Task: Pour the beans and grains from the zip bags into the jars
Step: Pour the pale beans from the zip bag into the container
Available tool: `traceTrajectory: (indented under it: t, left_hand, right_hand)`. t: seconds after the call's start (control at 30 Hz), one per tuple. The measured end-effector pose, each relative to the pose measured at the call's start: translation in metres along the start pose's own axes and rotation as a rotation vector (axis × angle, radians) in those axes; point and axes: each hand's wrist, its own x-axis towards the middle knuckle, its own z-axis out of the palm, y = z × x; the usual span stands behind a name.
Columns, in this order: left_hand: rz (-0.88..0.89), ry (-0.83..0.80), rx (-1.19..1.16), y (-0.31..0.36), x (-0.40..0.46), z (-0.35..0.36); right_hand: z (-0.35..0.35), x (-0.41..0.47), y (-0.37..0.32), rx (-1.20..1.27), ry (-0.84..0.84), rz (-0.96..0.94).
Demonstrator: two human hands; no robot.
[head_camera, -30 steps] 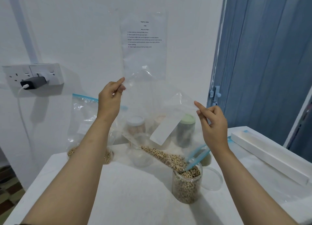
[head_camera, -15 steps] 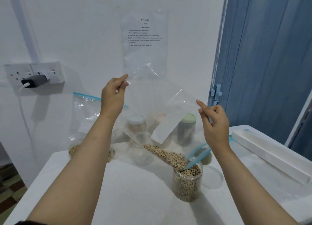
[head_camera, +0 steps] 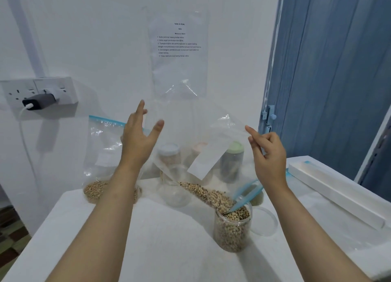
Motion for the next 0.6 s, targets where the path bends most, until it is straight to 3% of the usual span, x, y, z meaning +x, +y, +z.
traceTrajectory:
  t: [0.13,0.27,0.37,0.6]
  left_hand:
    - [-0.21,0.018,-0.047,-0.019,-0.031,0.013]
    - [-0.421,0.015,-0.274,-0.035,-0.04,0.028]
    - [-0.433,0.038,-0.432,-0.041,-0.036,0.03]
    - [-0.357,0.076,-0.525,-0.029,-0.028,0.033]
  right_hand:
    - [-0.003,-0.002,0.001,-0.007,0.011,-0.007]
    - [-0.003,-0.003,0.0,-0.016,-0.001,-0.014]
    - [-0.004,-0.004,-0.001,-0.007,-0.006,-0.004]
    - [-0.008,-0.003,-0.002,0.029,0.018,0.03]
